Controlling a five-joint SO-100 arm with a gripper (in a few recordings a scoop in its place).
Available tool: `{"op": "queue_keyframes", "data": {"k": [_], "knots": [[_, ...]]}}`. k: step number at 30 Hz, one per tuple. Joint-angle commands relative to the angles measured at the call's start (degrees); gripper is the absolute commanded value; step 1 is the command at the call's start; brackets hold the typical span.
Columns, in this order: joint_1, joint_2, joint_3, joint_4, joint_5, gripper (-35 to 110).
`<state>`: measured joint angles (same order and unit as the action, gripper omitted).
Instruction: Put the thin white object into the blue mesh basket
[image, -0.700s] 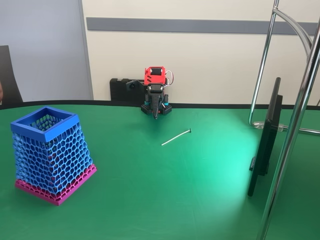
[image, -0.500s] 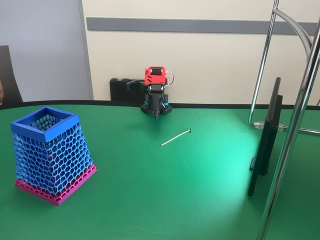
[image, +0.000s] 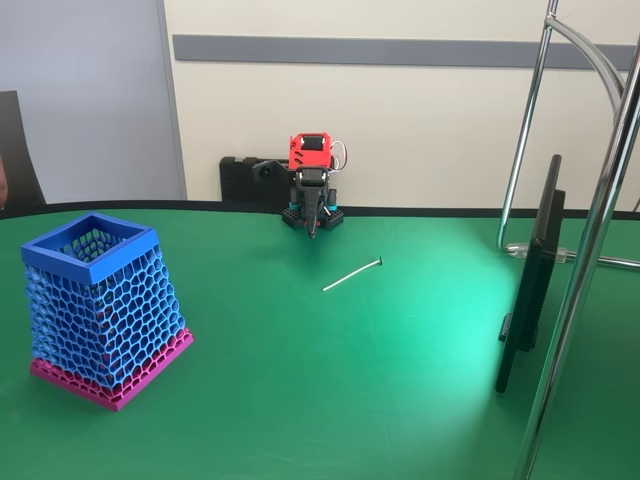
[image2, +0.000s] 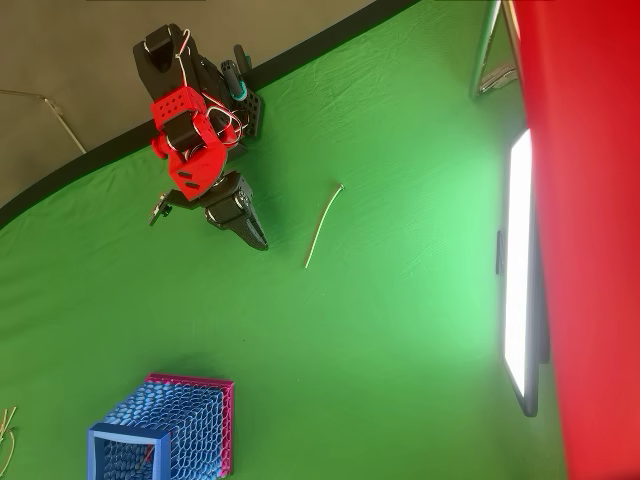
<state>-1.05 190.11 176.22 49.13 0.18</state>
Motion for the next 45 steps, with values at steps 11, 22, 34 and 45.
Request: {"op": "queue_keyframes", "data": {"k": [11,22,34,45], "knots": [[-0.4,0.4,0.4,0.4,-0.4,1],[-0.4,0.4,0.4,0.4,-0.4,1],[-0.4,0.4,0.4,0.4,-0.3,1],[-0.6,-2.0,-3.7,0.9,0.4,1]]}}
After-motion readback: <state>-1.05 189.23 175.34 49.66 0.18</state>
